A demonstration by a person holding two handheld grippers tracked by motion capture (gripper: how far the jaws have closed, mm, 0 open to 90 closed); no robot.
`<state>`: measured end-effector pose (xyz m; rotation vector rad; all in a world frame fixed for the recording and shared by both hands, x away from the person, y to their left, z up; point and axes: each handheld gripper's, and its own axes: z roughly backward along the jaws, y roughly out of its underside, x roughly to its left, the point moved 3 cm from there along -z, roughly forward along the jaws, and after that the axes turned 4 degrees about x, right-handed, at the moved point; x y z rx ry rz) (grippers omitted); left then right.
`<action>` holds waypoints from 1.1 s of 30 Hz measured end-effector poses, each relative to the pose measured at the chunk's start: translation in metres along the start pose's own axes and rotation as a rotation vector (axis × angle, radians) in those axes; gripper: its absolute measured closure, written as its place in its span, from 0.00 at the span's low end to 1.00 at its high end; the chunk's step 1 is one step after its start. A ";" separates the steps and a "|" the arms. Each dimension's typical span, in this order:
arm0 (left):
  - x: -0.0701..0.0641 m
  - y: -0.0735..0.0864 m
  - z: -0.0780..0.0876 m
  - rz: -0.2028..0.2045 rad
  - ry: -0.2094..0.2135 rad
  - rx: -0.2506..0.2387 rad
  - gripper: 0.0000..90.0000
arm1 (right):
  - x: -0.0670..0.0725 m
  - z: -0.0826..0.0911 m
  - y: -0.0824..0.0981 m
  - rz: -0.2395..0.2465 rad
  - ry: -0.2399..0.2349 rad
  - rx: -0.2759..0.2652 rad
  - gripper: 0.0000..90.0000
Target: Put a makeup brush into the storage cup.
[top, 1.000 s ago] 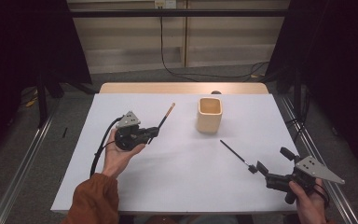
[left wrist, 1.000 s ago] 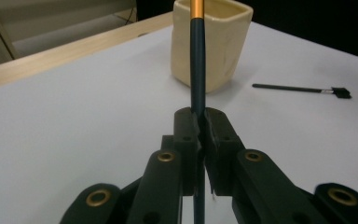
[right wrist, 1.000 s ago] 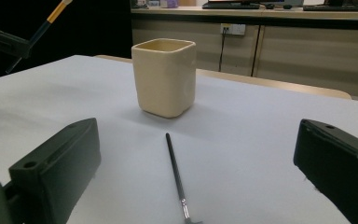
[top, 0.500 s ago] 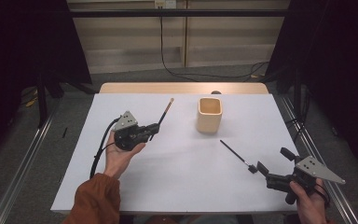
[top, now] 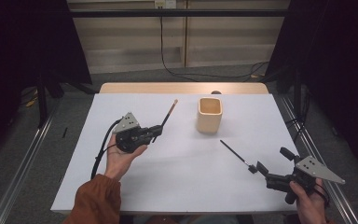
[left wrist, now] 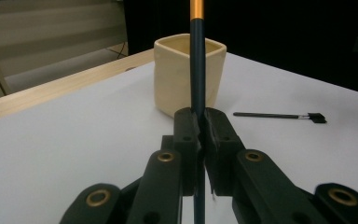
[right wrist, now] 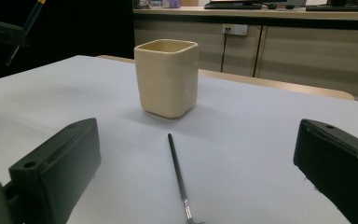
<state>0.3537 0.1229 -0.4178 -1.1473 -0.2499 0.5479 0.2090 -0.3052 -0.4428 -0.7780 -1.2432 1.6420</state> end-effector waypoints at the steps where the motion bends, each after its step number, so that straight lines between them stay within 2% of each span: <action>1: -0.001 -0.001 -0.001 0.002 0.007 -0.003 0.94 | 0.000 0.000 0.000 0.000 0.000 -0.004 0.00; 3: -0.003 -0.002 -0.002 -0.004 0.018 -0.004 0.94 | 0.000 -0.001 -0.001 -0.010 -0.007 0.003 0.01; 6: -0.007 -0.002 -0.005 -0.006 0.022 0.004 0.94 | 0.001 -0.002 -0.001 0.000 -0.010 0.008 0.01; 8: -0.010 -0.003 -0.008 -0.013 0.040 0.011 0.94 | 0.001 -0.003 -0.003 0.001 -0.018 0.012 0.01; 11: -0.016 -0.006 -0.011 -0.013 0.063 -0.001 0.94 | 0.003 -0.004 -0.004 0.010 -0.028 0.004 0.01; 16: -0.025 -0.013 -0.016 -0.039 0.080 -0.002 0.94 | 0.008 -0.007 -0.007 0.010 -0.046 -0.021 0.01; 24: -0.036 -0.015 -0.021 -0.030 0.118 -0.010 0.94 | 0.018 -0.013 -0.010 0.028 -0.082 -0.014 0.01; 33: -0.040 -0.016 -0.018 -0.014 0.130 -0.013 0.94 | 0.032 -0.022 -0.020 0.027 -0.143 -0.017 0.01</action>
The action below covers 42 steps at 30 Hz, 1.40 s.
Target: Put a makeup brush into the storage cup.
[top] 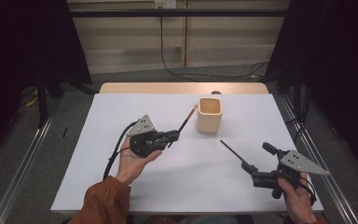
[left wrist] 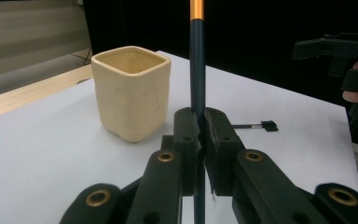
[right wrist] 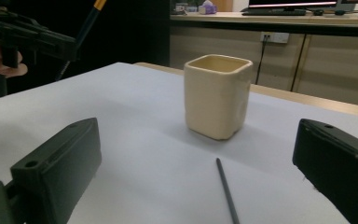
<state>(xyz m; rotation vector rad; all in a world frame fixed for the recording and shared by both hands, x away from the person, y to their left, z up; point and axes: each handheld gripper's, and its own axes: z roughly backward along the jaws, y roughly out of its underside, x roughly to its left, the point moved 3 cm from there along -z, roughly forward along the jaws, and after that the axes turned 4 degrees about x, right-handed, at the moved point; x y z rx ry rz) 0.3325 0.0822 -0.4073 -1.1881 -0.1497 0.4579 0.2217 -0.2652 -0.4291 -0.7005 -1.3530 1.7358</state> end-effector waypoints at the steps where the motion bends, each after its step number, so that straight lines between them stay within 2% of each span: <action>1: 0.000 0.000 0.000 0.000 0.003 0.002 0.94 | 0.001 -0.002 -0.001 0.000 -0.005 0.000 0.01; 4: -0.001 0.001 -0.001 -0.002 0.006 0.017 0.94 | 0.006 -0.008 -0.005 0.002 -0.032 -0.002 0.01; 7: -0.004 0.000 -0.002 -0.001 0.016 0.010 0.94 | 0.011 -0.014 -0.010 0.002 -0.054 -0.003 0.01; 15: -0.005 0.005 0.007 0.001 0.011 0.017 0.94 | 0.025 -0.030 -0.020 0.020 -0.108 -0.012 0.01; 20: -0.009 0.004 0.009 -0.015 0.013 0.006 0.94 | 0.033 -0.042 -0.026 0.033 -0.147 -0.013 0.04; 25: -0.010 0.002 0.011 -0.006 0.009 -0.005 0.94 | 0.040 -0.052 -0.034 0.036 -0.180 -0.020 0.04; 29: -0.012 0.004 0.009 -0.020 0.012 0.006 0.94 | 0.043 -0.057 -0.039 0.054 -0.182 -0.031 0.04; 32: -0.014 0.004 0.007 -0.031 0.013 0.002 0.94 | 0.043 -0.064 -0.044 0.048 -0.196 -0.034 0.04; 34: -0.015 0.004 0.006 -0.041 0.017 0.008 0.94 | 0.042 -0.069 -0.047 0.043 -0.203 -0.026 0.05; 42: -0.014 0.006 0.004 -0.038 0.015 0.012 0.94 | 0.046 -0.085 -0.054 0.053 -0.240 0.003 0.06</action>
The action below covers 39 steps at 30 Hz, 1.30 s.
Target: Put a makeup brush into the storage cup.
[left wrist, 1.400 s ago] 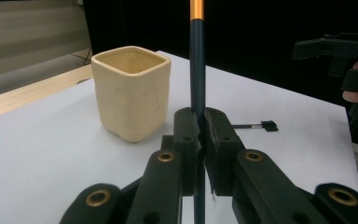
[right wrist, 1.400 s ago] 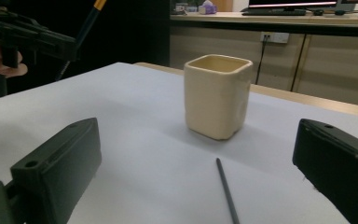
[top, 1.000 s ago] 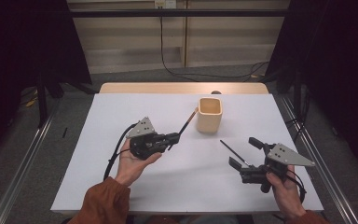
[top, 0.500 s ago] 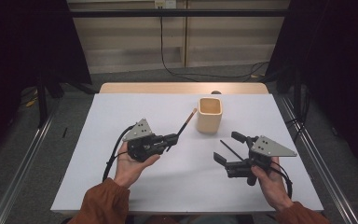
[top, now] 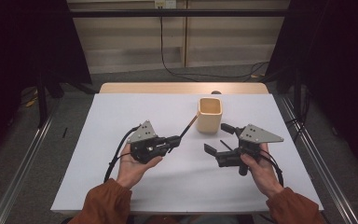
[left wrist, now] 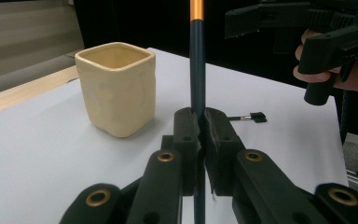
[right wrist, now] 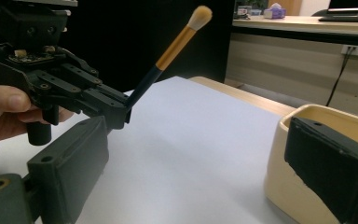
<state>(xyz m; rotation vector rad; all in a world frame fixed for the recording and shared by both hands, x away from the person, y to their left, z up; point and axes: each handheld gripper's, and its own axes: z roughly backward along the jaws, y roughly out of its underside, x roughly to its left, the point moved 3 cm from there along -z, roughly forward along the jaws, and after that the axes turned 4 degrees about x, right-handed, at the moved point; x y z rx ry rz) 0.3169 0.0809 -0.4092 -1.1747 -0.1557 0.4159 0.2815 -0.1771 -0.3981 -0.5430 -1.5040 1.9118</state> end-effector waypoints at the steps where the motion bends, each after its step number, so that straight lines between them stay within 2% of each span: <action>1: 0.000 0.000 0.000 -0.001 0.000 0.000 0.94 | 0.000 -0.002 -0.001 0.007 -0.006 -0.005 0.06; 6: -0.001 0.000 -0.002 0.004 0.002 -0.005 0.94 | 0.001 -0.009 -0.009 0.008 -0.034 -0.031 0.06; 18: -0.002 -0.004 -0.005 0.005 0.005 -0.018 0.94 | 0.001 -0.026 -0.019 0.018 -0.070 0.000 0.06; 21: -0.004 -0.005 -0.007 -0.001 0.010 -0.019 0.94 | 0.001 -0.029 -0.021 -0.006 -0.097 -0.009 0.08; 28: -0.004 -0.004 -0.007 -0.006 0.007 -0.009 0.94 | 0.002 -0.037 -0.024 -0.014 -0.134 0.013 0.12; 34: -0.004 -0.004 -0.006 -0.009 0.009 -0.006 0.94 | 0.003 -0.041 -0.024 -0.016 -0.152 0.004 0.13; 36: -0.005 -0.004 -0.007 -0.010 0.012 -0.007 0.94 | 0.003 -0.042 -0.023 -0.027 -0.171 0.002 0.12; 39: -0.005 -0.004 -0.008 -0.012 0.012 -0.003 0.94 | 0.003 -0.043 -0.023 -0.044 -0.170 0.010 0.15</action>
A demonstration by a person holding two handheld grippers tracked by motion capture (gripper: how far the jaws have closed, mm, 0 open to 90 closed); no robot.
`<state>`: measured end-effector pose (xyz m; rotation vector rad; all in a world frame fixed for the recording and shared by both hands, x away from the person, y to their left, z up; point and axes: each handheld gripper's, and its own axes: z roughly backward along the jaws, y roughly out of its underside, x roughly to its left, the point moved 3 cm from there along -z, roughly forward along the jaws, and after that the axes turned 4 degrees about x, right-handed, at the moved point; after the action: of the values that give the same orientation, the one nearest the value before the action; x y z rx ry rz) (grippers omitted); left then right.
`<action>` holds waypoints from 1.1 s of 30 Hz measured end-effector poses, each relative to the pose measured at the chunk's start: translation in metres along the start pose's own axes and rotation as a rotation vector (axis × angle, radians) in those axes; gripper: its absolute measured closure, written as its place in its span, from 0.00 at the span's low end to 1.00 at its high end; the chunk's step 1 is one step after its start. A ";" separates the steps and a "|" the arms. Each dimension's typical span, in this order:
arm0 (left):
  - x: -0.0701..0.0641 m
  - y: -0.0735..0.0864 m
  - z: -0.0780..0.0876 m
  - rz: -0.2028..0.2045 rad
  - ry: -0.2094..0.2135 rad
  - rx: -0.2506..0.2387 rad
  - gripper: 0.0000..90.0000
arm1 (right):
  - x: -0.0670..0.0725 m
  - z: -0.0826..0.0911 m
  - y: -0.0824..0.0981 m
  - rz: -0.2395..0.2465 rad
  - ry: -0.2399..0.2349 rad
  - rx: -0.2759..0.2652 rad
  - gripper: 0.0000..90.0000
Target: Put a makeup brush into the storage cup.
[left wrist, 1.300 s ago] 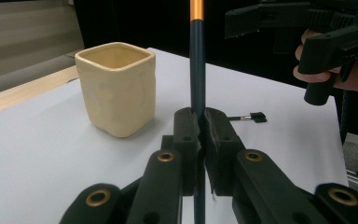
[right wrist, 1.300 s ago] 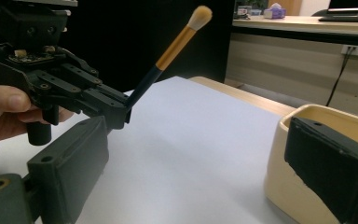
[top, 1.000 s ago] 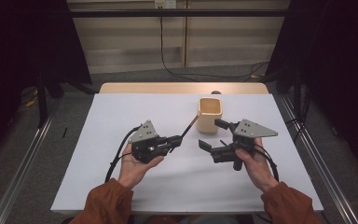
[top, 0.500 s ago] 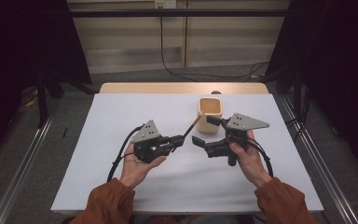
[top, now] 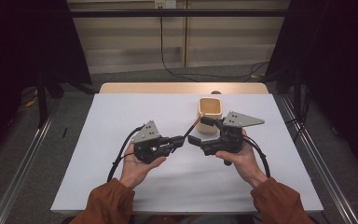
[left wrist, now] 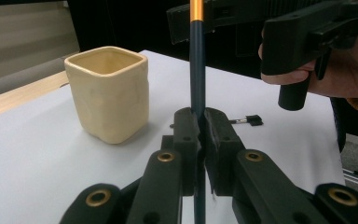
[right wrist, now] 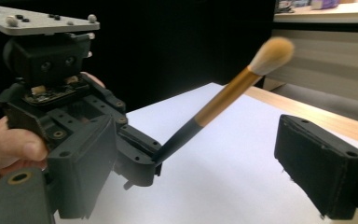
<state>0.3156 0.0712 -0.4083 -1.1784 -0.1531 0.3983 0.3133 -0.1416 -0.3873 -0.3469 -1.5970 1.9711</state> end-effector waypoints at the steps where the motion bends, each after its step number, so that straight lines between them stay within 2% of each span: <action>1: 0.000 0.000 0.000 0.002 -0.002 -0.003 0.94 | 0.000 0.000 0.000 -0.001 -0.005 -0.001 0.17; 5: -0.001 0.000 -0.002 -0.003 -0.001 0.000 0.94 | -0.001 0.001 -0.002 -0.009 -0.012 -0.019 0.33; 7: -0.001 0.000 -0.002 -0.001 -0.007 -0.003 0.94 | -0.003 0.000 -0.005 -0.004 -0.017 -0.012 0.36; 9: 0.000 0.000 -0.001 -0.004 -0.008 -0.004 0.94 | -0.003 0.001 -0.006 -0.024 -0.029 -0.015 0.41; 14: -0.001 0.001 -0.002 -0.008 -0.003 0.001 0.94 | -0.009 -0.002 -0.002 -0.049 -0.045 0.006 0.49; 16: -0.002 0.001 -0.002 -0.007 0.000 0.004 0.94 | -0.011 -0.002 -0.002 -0.073 -0.061 0.007 0.52; 23: -0.003 0.002 -0.004 -0.012 0.003 0.009 0.94 | -0.010 0.000 -0.003 -0.089 -0.093 0.009 0.60; 30: -0.002 0.004 -0.005 -0.009 0.005 0.013 0.94 | -0.011 -0.001 -0.002 -0.100 -0.109 0.017 0.75; 33: -0.001 0.006 -0.006 -0.010 0.009 0.022 0.94 | -0.012 -0.002 -0.001 -0.112 -0.129 0.022 0.82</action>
<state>0.3151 0.0677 -0.4154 -1.1571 -0.1457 0.3849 0.3244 -0.1469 -0.3889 -0.1202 -1.6356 1.9577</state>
